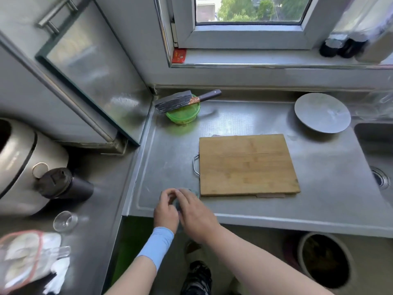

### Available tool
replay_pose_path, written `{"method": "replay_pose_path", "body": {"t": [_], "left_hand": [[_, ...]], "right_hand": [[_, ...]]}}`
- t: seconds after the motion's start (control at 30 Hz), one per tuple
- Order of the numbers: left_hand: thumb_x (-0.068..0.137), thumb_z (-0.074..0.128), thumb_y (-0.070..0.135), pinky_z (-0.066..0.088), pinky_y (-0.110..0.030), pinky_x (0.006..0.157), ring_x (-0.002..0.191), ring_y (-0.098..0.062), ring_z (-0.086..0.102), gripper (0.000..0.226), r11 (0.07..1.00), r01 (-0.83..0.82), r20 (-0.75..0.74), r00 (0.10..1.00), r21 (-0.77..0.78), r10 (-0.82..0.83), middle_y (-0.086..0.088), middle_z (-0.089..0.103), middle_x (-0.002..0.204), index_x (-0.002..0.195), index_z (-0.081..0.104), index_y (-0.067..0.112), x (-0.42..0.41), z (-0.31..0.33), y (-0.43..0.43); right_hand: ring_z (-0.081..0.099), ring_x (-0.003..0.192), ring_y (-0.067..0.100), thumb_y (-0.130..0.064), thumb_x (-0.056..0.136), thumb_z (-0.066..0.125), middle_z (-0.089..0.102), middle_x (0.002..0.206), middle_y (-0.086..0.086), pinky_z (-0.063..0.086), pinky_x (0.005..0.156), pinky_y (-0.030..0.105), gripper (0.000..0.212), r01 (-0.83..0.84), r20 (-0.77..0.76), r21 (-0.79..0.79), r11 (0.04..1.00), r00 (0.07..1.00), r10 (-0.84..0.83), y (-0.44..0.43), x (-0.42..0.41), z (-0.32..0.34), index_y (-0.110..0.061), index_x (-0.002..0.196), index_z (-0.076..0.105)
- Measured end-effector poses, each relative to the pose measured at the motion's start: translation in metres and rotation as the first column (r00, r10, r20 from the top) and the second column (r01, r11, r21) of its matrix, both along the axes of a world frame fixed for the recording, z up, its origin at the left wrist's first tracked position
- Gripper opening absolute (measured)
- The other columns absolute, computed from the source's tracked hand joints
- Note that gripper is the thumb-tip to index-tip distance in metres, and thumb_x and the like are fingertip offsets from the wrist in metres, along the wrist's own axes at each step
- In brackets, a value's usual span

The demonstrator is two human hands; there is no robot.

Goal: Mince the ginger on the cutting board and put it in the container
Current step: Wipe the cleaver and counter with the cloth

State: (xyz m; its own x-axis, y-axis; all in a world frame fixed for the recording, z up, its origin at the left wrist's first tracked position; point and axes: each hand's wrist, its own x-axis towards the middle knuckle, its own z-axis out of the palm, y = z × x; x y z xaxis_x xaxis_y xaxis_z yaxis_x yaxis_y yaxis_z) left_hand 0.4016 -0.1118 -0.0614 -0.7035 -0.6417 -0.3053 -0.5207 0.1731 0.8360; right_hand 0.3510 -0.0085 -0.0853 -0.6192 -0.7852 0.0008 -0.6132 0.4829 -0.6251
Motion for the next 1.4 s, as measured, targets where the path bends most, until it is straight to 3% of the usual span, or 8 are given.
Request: {"method": "replay_pose_path", "body": {"t": [0.07,0.17,0.47,0.73,0.83,1.0,1.27,1.4], "left_hand": [[0.098,0.041,0.004,0.044,-0.027,0.094,0.108,-0.016,0.059,0.037,0.987,0.068,0.116,0.992,-0.148,-0.051,0.006,0.066,0.118,0.115,0.061,0.031,0.007,0.001,-0.008],[0.095,0.053,0.009,0.040,-0.035,0.108,0.121,-0.018,0.050,0.035,0.798,0.429,0.228,0.903,-0.424,-0.364,0.003,0.056,0.132,0.128,0.060,0.019,0.021,-0.015,-0.020],[0.077,0.070,0.019,0.037,-0.015,0.097,0.107,-0.007,0.047,0.038,0.570,0.663,0.129,0.699,-0.486,-0.703,0.009,0.053,0.110,0.113,0.058,0.022,0.006,-0.020,0.027],[0.073,0.047,0.022,0.045,-0.032,0.058,0.075,-0.015,0.046,0.011,0.517,0.686,0.089,0.641,-0.513,-0.762,0.008,0.047,0.080,0.083,0.052,0.021,-0.040,-0.017,0.085],[0.074,0.046,0.017,0.042,-0.027,0.057,0.072,-0.019,0.051,0.019,0.417,0.672,0.062,0.567,-0.612,-0.822,0.003,0.055,0.083,0.084,0.062,0.015,-0.068,-0.012,0.123],[0.080,0.049,0.013,0.050,-0.031,0.053,0.069,-0.022,0.057,0.018,0.363,0.745,0.106,0.498,-0.559,-0.861,0.002,0.057,0.088,0.089,0.064,0.018,-0.094,-0.022,0.180],[0.083,0.045,0.016,0.053,-0.036,0.081,0.099,-0.025,0.059,0.038,0.081,0.837,0.211,0.228,-0.541,-0.950,-0.001,0.060,0.116,0.117,0.061,0.018,-0.118,-0.021,0.285],[0.089,0.047,0.008,0.040,-0.037,0.106,0.130,-0.020,0.042,0.049,0.067,0.926,0.216,0.156,-0.372,-0.964,0.003,0.046,0.144,0.137,0.050,0.019,-0.133,-0.008,0.362]], "right_hand": [[0.004,0.154,0.027,-0.035,0.104,0.037,0.006,0.166,0.015,0.003,0.126,0.037,0.070,-0.069,0.032,0.204,0.977,0.997,0.064,-0.014,0.006,-0.010,-0.005,0.159,0.005],[-0.011,0.154,0.025,-0.033,0.106,0.033,-0.010,0.166,0.012,-0.005,0.125,0.037,0.069,-0.128,-0.122,0.428,0.895,0.973,0.198,-0.009,0.004,-0.019,-0.003,0.158,0.000],[0.007,0.154,0.017,-0.009,0.099,0.051,0.012,0.167,0.001,0.025,0.122,0.038,0.057,-0.261,0.020,0.337,0.905,0.963,0.270,0.081,-0.027,-0.027,-0.011,0.154,0.033],[0.039,0.142,0.025,-0.004,0.089,0.061,0.049,0.149,0.006,0.048,0.106,0.042,0.049,-0.277,0.012,0.225,0.934,0.960,0.281,0.159,-0.036,-0.022,-0.007,0.138,0.055],[0.051,0.125,0.035,0.001,0.089,0.056,0.055,0.136,0.018,0.048,0.097,0.045,0.038,-0.271,0.047,0.358,0.893,0.961,0.273,0.184,-0.047,0.005,0.001,0.127,0.060],[0.042,0.140,0.022,0.003,0.080,0.059,0.045,0.154,0.001,0.046,0.102,0.039,0.068,-0.227,0.092,0.282,0.932,0.974,0.209,0.267,-0.073,0.008,-0.017,0.144,0.051],[0.041,0.142,0.013,-0.011,0.086,0.058,0.044,0.154,-0.008,0.036,0.116,0.033,0.063,0.142,-0.019,0.245,0.959,0.990,-0.141,0.406,-0.086,-0.006,-0.023,0.147,0.049],[0.037,0.142,0.009,-0.006,0.089,0.057,0.042,0.155,-0.007,0.027,0.117,0.024,0.061,0.347,-0.056,0.244,0.906,0.937,-0.344,0.470,-0.074,-0.003,-0.022,0.147,0.050]]}}
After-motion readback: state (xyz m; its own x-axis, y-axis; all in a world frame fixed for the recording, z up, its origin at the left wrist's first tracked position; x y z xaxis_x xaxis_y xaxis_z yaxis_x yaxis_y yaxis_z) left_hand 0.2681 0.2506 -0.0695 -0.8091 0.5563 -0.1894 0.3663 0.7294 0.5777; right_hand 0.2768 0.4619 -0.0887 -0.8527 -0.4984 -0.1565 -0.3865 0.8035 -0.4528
